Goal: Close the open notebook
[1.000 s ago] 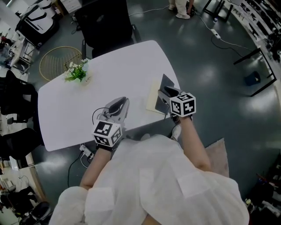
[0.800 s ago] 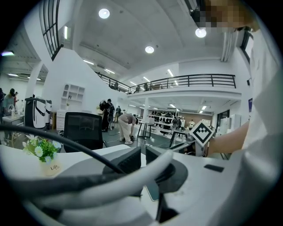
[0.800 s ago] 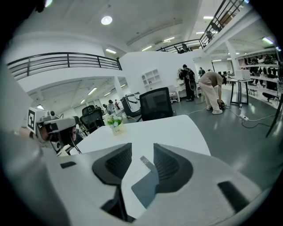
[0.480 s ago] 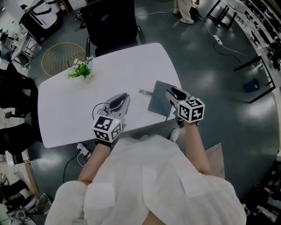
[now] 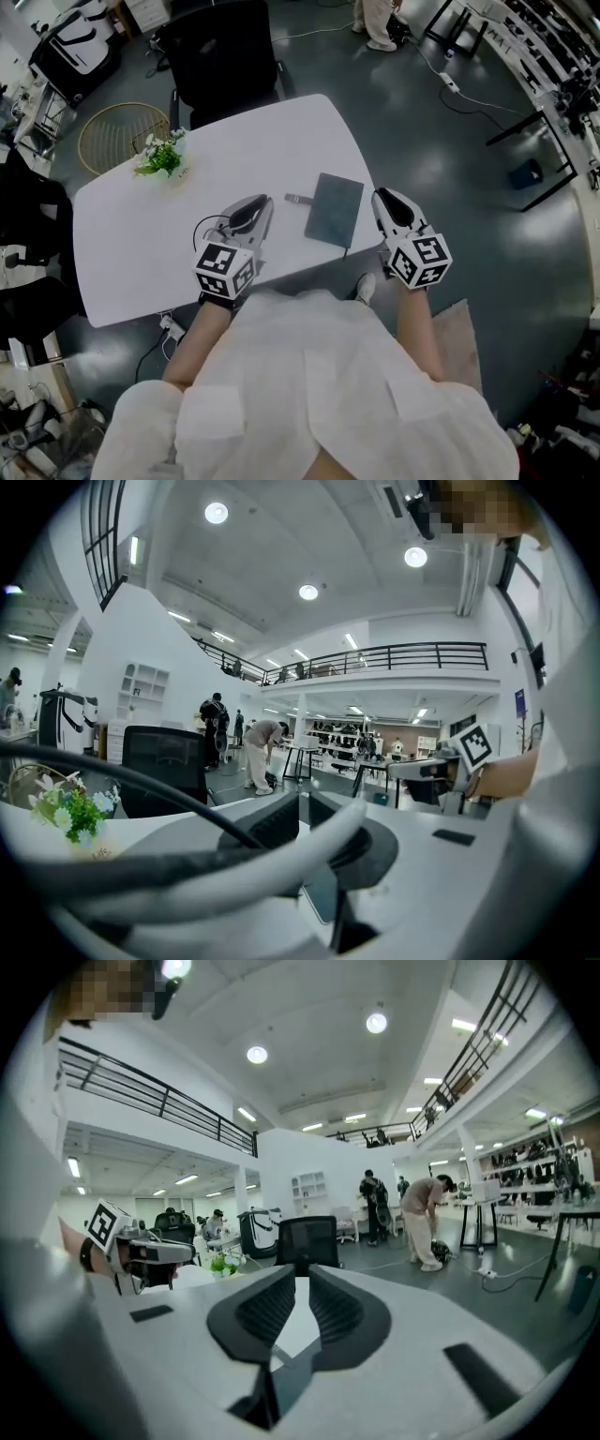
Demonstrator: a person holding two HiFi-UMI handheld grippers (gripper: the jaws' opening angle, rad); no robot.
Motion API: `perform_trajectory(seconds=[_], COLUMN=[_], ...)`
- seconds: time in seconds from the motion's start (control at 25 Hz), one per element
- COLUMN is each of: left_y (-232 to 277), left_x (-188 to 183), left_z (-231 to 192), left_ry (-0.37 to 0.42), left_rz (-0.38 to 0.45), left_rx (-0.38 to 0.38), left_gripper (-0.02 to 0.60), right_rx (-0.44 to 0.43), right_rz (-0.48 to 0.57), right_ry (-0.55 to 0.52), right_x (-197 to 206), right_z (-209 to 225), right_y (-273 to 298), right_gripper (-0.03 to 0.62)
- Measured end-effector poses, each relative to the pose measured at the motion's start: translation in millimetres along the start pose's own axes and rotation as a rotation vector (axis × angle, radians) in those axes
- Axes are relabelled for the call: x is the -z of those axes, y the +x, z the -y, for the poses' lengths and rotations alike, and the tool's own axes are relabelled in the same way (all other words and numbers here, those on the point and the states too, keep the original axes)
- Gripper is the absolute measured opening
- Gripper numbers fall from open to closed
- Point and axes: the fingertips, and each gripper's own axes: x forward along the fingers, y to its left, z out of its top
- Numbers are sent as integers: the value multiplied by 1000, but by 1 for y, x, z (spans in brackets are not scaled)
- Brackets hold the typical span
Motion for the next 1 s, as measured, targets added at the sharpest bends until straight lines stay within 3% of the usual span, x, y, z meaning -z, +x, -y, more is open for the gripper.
perform_trajectory(seconds=[0.32, 0.64, 1.0], left_y=[4, 3, 12], left_x=[-9, -14, -19], left_z=[7, 12, 14], left_ry=[13, 35, 44], left_rz=[19, 15, 24], left_rx=[19, 19, 24], left_gripper=[31, 31, 31], right_rx=[115, 171, 178], right_rz=[152, 110, 105], right_ry=[-67, -86, -111], right_x=[-36, -22, -23], right_z=[5, 9, 13], right_y=[-58, -102, -104], right_gripper=[5, 2, 2])
